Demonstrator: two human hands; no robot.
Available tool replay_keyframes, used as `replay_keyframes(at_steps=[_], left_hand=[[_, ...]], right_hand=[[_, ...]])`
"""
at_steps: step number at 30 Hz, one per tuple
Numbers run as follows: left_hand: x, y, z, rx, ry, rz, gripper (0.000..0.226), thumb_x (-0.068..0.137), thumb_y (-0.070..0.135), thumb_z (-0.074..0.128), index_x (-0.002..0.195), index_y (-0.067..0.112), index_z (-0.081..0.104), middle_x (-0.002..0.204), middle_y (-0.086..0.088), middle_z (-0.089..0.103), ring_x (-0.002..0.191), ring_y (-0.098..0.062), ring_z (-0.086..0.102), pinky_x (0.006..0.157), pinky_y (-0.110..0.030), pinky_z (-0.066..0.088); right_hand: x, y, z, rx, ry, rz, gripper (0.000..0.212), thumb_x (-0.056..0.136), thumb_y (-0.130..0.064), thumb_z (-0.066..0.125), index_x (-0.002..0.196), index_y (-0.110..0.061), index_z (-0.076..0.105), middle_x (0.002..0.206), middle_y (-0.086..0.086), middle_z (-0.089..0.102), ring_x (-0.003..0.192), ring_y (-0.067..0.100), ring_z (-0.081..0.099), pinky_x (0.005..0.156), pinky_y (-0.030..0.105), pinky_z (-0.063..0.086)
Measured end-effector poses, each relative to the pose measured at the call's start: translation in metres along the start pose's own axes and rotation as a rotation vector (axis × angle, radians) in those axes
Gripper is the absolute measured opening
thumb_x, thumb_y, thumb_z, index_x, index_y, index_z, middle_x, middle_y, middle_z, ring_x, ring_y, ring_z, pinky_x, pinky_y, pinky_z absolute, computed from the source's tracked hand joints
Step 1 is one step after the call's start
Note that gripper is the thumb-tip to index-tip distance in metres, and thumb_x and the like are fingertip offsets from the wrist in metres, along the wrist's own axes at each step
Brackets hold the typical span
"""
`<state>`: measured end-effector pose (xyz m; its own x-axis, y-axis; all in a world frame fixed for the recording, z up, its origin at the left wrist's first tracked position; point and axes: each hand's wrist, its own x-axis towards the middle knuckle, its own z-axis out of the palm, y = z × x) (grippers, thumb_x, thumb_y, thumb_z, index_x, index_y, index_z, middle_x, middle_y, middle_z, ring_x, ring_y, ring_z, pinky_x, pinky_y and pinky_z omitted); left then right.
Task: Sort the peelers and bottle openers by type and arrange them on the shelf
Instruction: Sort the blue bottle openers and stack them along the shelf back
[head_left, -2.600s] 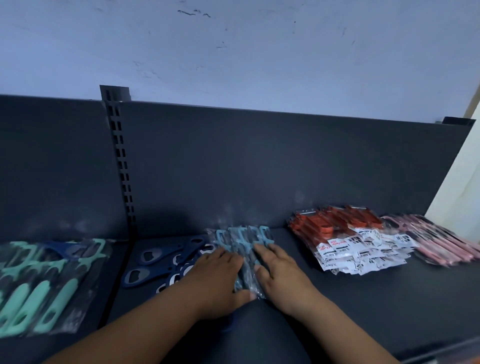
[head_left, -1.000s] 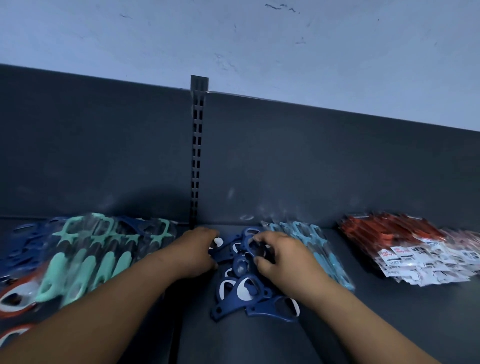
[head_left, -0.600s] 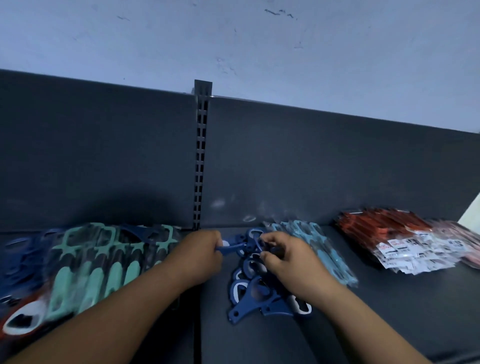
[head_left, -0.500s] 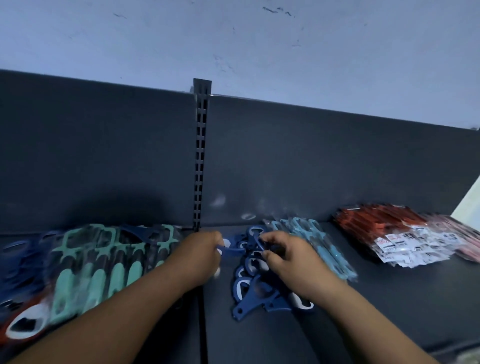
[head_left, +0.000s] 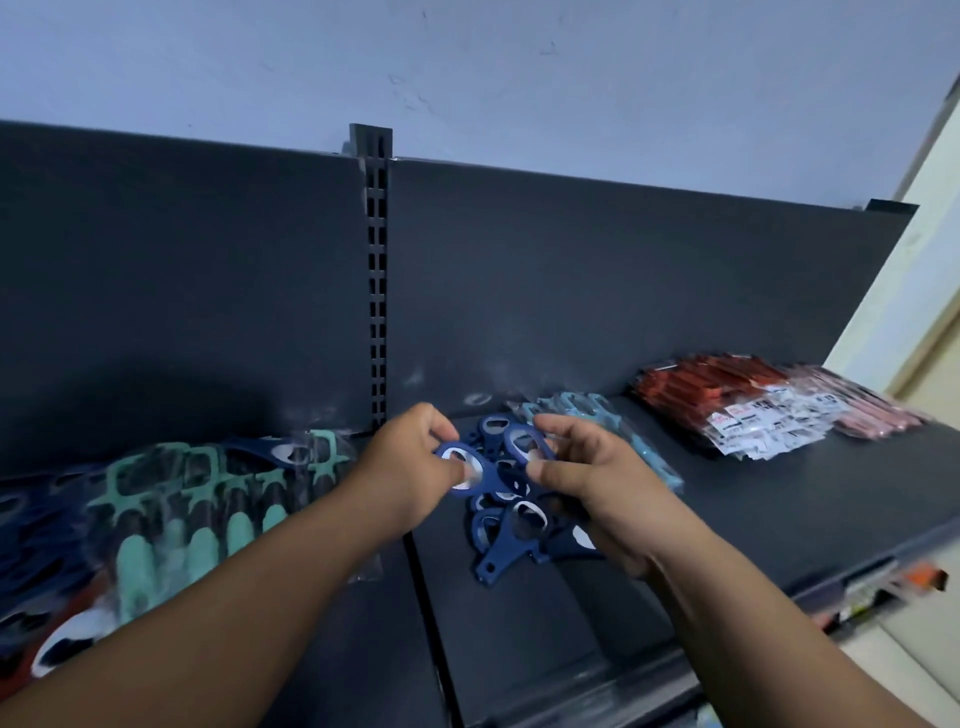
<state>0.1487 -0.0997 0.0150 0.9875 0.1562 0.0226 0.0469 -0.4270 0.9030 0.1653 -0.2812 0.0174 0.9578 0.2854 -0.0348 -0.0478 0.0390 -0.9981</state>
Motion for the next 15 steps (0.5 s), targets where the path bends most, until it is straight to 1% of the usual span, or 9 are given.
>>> replay_keyframes(at_steps=[2, 3, 4, 7, 9, 10, 12, 13, 15], left_hand=[[-0.004, 0.011, 0.004, -0.088, -0.041, -0.053, 0.014, 0.088, 0.007, 0.063, 0.089, 0.016, 0.053, 0.078, -0.003, 0.063, 0.058, -0.014, 0.058, 0.047, -0.021, 0.043], [-0.007, 0.016, 0.006, -0.143, -0.057, -0.086, 0.009, 0.091, 0.008, 0.058, 0.09, 0.016, 0.053, 0.076, -0.003, 0.063, 0.054, -0.013, 0.057, 0.044, -0.02, 0.04], [-0.008, 0.02, 0.009, -0.19, -0.064, -0.116, 0.008, 0.094, 0.01, 0.054, 0.09, 0.017, 0.054, 0.075, -0.003, 0.063, 0.052, -0.013, 0.057, 0.044, -0.02, 0.038], [-0.011, 0.026, 0.016, -0.284, -0.064, -0.185, 0.016, 0.1, 0.017, 0.045, 0.091, 0.017, 0.059, 0.071, -0.005, 0.065, 0.051, -0.013, 0.057, 0.045, -0.019, 0.04], [-0.014, 0.028, 0.021, -0.323, -0.069, -0.213, 0.02, 0.101, 0.022, 0.042, 0.093, 0.017, 0.06, 0.068, -0.004, 0.065, 0.049, -0.012, 0.055, 0.044, -0.017, 0.039], [-0.015, 0.03, 0.024, -0.342, -0.072, -0.216, 0.022, 0.102, 0.022, 0.042, 0.093, 0.017, 0.061, 0.067, -0.003, 0.064, 0.047, -0.011, 0.053, 0.043, -0.017, 0.039], [-0.017, 0.035, 0.027, -0.356, -0.08, -0.203, 0.025, 0.102, 0.022, 0.04, 0.092, 0.017, 0.062, 0.067, -0.004, 0.063, 0.046, -0.011, 0.051, 0.043, -0.018, 0.038], [-0.017, 0.039, 0.029, -0.355, -0.083, -0.193, 0.027, 0.102, 0.022, 0.039, 0.092, 0.018, 0.063, 0.068, -0.005, 0.063, 0.047, -0.011, 0.05, 0.044, -0.019, 0.039], [-0.019, 0.048, 0.033, -0.374, -0.088, -0.172, 0.027, 0.103, 0.022, 0.037, 0.096, 0.018, 0.064, 0.074, -0.008, 0.064, 0.05, -0.013, 0.052, 0.047, -0.021, 0.042]], right_hand=[[-0.002, 0.002, 0.002, -0.113, -0.045, -0.066, 0.039, 0.084, 0.011, 0.061, 0.113, -0.015, 0.061, 0.095, 0.008, 0.066, 0.075, 0.012, 0.064, 0.065, 0.025, 0.054], [-0.004, 0.003, 0.003, -0.201, -0.062, -0.109, 0.039, 0.083, 0.01, 0.062, 0.111, -0.017, 0.062, 0.097, 0.008, 0.067, 0.08, 0.012, 0.063, 0.071, 0.027, 0.053], [-0.006, 0.003, 0.005, -0.292, -0.074, -0.155, 0.038, 0.083, 0.01, 0.062, 0.111, -0.017, 0.062, 0.097, 0.006, 0.068, 0.082, 0.01, 0.062, 0.075, 0.025, 0.051], [-0.01, -0.001, 0.009, -0.419, -0.076, -0.255, 0.038, 0.082, 0.01, 0.061, 0.108, -0.018, 0.064, 0.093, -0.004, 0.068, 0.08, -0.002, 0.06, 0.074, 0.014, 0.048], [-0.01, -0.003, 0.008, -0.434, -0.077, -0.275, 0.038, 0.082, 0.01, 0.061, 0.107, -0.019, 0.064, 0.096, -0.003, 0.068, 0.081, -0.002, 0.061, 0.075, 0.014, 0.049], [-0.008, -0.004, 0.005, -0.457, -0.07, -0.282, 0.039, 0.082, 0.008, 0.062, 0.111, -0.019, 0.063, 0.102, -0.001, 0.067, 0.085, 0.0, 0.061, 0.078, 0.016, 0.051], [-0.006, -0.005, -0.001, -0.487, -0.058, -0.247, 0.044, 0.084, 0.002, 0.064, 0.121, -0.022, 0.058, 0.113, -0.002, 0.061, 0.095, 0.005, 0.061, 0.085, 0.02, 0.052], [-0.006, -0.007, -0.005, -0.455, -0.083, -0.203, 0.044, 0.086, 0.001, 0.063, 0.123, -0.022, 0.055, 0.113, -0.003, 0.061, 0.095, 0.007, 0.062, 0.084, 0.022, 0.053], [-0.005, -0.009, -0.014, -0.341, -0.159, -0.098, 0.034, 0.089, 0.003, 0.059, 0.116, -0.017, 0.057, 0.098, 0.002, 0.067, 0.08, 0.014, 0.065, 0.073, 0.026, 0.054]])
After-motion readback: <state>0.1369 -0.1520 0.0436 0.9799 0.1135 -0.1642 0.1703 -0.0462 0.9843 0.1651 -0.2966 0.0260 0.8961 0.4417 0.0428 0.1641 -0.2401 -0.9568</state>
